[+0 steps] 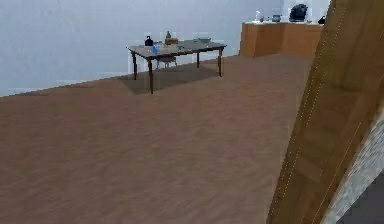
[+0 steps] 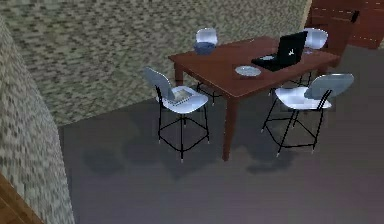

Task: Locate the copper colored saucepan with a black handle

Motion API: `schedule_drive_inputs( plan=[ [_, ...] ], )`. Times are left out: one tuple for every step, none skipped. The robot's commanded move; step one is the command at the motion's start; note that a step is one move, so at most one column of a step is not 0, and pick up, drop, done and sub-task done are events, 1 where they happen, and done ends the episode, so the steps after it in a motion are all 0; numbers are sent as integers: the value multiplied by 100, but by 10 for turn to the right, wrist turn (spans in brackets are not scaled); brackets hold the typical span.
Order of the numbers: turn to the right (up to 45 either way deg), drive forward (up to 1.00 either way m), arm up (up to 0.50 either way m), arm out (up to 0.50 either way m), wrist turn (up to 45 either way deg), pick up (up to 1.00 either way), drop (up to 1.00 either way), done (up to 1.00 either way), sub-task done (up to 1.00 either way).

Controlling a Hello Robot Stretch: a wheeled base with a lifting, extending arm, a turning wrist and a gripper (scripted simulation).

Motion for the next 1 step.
schedule_drive_inputs(
  plan=[
    [0,70,0,0,0,0,0,0,0]
  ],
)
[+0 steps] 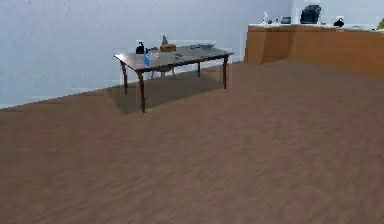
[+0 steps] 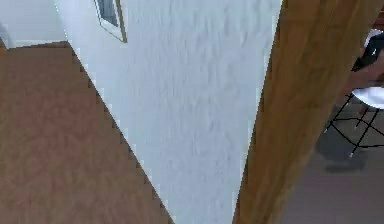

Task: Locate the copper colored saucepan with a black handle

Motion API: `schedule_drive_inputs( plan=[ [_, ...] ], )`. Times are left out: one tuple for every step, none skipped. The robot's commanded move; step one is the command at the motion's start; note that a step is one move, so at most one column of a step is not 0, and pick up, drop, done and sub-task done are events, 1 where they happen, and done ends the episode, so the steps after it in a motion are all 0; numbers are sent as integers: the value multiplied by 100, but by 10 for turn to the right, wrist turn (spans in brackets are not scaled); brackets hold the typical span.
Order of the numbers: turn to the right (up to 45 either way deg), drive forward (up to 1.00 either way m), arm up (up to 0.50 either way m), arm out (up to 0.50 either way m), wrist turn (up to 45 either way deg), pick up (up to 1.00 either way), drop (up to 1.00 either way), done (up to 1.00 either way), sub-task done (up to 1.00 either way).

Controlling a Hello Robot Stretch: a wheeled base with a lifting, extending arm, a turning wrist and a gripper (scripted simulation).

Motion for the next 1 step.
schedule_drive_inputs(
  plan=[
    [330,0,0,0,0,0,0,0,0]
  ],
)
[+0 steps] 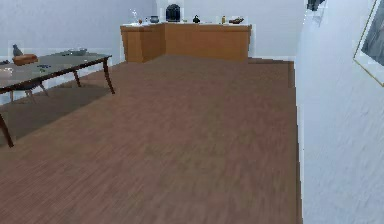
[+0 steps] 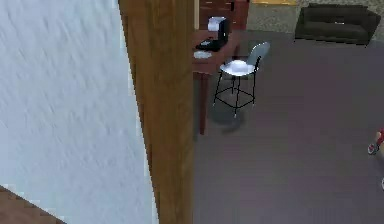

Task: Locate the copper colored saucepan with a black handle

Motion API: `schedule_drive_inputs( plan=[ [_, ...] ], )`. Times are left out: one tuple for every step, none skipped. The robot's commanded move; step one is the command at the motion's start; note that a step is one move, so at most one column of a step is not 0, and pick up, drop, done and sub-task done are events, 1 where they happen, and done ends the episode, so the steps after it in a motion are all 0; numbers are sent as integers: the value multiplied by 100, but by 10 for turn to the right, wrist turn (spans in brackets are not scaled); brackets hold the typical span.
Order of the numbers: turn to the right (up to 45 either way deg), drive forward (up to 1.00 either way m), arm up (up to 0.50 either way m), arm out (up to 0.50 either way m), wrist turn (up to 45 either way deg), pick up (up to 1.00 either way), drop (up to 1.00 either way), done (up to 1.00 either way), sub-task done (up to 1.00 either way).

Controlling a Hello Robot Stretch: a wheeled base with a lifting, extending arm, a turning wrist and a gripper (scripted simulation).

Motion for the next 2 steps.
schedule_drive_inputs(
  plan=[
    [0,100,0,0,0,0,0,0,0],
    [30,0,0,0,0,0,0,0,0]
  ],
)
